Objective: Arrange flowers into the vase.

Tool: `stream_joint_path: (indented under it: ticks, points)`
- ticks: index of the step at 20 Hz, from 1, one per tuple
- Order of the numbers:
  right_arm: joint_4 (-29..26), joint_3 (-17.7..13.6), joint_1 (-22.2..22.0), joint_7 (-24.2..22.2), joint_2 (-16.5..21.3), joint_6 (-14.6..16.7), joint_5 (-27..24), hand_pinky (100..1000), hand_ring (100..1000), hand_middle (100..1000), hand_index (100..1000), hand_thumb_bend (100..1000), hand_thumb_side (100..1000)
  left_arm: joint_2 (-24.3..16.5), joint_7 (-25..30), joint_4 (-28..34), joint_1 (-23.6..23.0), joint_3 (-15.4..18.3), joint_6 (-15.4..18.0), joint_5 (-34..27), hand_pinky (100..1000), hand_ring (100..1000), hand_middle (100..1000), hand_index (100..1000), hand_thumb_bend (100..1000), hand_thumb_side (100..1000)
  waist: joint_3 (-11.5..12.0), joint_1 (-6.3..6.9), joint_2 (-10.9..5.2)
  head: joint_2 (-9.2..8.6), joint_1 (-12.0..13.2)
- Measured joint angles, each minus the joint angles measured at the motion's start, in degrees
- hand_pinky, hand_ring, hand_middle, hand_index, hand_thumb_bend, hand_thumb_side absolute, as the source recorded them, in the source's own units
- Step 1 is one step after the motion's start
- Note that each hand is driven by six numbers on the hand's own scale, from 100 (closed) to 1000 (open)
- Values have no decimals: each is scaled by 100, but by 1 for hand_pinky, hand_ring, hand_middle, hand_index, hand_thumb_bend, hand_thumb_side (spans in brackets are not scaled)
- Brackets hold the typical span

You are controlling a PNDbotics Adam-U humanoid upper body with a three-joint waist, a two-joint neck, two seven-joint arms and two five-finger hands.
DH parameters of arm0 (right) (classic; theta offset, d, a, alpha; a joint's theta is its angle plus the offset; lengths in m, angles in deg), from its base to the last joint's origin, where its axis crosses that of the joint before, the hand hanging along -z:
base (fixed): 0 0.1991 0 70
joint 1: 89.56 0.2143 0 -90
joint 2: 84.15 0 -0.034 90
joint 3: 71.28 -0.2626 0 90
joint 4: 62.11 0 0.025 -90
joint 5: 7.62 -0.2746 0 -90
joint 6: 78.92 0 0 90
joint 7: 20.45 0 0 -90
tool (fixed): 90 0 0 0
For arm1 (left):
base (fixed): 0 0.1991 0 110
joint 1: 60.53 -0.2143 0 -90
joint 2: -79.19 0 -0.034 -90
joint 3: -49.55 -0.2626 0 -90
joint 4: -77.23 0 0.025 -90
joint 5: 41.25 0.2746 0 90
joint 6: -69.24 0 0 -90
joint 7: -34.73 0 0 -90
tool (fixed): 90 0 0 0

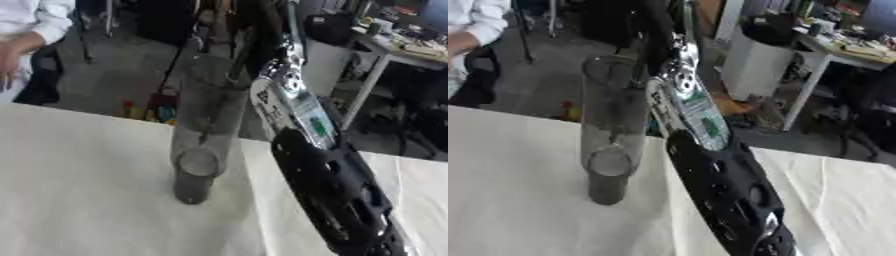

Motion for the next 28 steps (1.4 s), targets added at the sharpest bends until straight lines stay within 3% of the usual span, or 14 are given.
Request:
stream_joint_path:
  ticks: [4, 8, 20, 24, 28]
  points:
    - [-29, 43, 6, -26, -18, -30, -47, 250, 266, 214, 428, 100, 205, 0, 1, 0, 0, 0, -1, -20, 810, 915, 791, 891, 100, 1000, 0, -13, -24, 16, 0]
    - [-41, 43, 47, -72, -18, -33, -40, 338, 321, 256, 470, 100, 187, 0, 1, 0, 0, 0, -2, -32, 810, 915, 789, 889, 100, 1000, -4, -16, -80, 16, 0]
    - [-47, 41, 49, -165, 6, -80, 123, 421, 372, 299, 522, 100, 117, 0, 2, 0, -1, 0, -3, -39, 810, 914, 782, 887, 100, 1000, -45, -32, -161, 15, -3]
    - [-45, 47, 49, -192, 16, -295, 280, 478, 393, 318, 536, 100, 104, 0, 1, 0, -2, 0, -4, -40, 810, 914, 780, 887, 100, 1000, -57, -52, -171, 16, -2]
    - [-42, 63, 45, -230, 53, -721, 510, 514, 416, 349, 556, 100, 100, 0, -5, 0, -5, 0, -10, -45, 811, 914, 778, 887, 100, 1000, -90, -54, -199, 20, -1]
